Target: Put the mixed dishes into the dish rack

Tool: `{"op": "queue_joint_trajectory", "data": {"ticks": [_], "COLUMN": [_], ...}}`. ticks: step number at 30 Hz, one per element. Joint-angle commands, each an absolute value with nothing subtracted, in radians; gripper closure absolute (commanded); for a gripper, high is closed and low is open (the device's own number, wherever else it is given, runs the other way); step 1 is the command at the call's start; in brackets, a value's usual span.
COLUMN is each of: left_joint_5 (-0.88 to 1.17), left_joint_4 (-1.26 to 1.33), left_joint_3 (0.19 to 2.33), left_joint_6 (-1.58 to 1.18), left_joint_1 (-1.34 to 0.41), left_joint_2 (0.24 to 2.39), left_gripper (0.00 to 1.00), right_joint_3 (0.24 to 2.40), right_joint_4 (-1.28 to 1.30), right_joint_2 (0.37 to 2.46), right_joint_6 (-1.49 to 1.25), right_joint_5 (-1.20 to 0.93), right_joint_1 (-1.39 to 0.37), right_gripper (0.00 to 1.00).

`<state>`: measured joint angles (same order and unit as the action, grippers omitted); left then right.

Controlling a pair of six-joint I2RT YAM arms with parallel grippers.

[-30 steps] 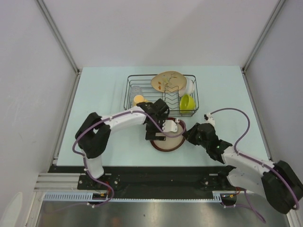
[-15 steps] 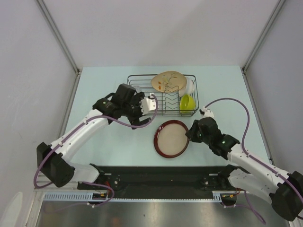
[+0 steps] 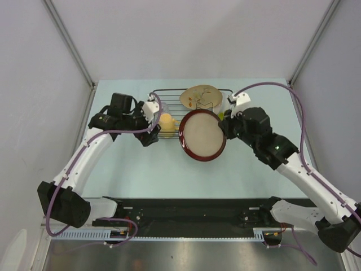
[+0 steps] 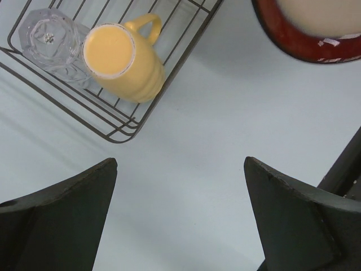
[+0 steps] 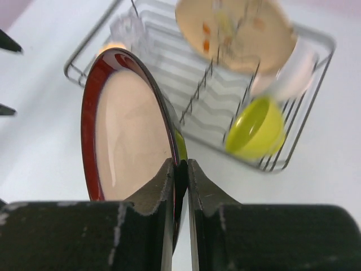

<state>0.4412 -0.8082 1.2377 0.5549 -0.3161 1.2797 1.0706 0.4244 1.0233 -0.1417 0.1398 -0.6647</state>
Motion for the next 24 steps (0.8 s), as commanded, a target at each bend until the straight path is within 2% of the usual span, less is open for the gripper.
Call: {"op": "queue_joint_trajectory", "data": {"ticks": [1,7,12,24], "left_joint_5": [0.577,0.615,0.611,0.606], "left_joint_4": [-0.793,-0.781,-0.761,-0.729], "left_joint_3": [1.22,1.186,1.163,1.143], "left_joint_6": [0.486,0.465,0.457,0.445], "left_joint_1": [-0.269,-0.245,-0.221,-0.178], "left_joint_2": [1.259,1.233,1.215,1.229], "left_gripper": [0.0,0.0,0.0,0.0], "right_joint_3": [1.324,1.446,1.365,1.327], "right_joint_4": [0.232,0.014,-0.271,-0.396], "right_joint_2": [1.076,1.251,1.318,1.42], "right_joint_6": [0.073,0.467,0.811,1.086], "right_joint_5": [0.179,0.203,0.143,0.022], "right_joint_1": [-0.669,-0.66,-0.632,-0.583], "right_gripper": [1.0,1.0,1.0,1.0]}}
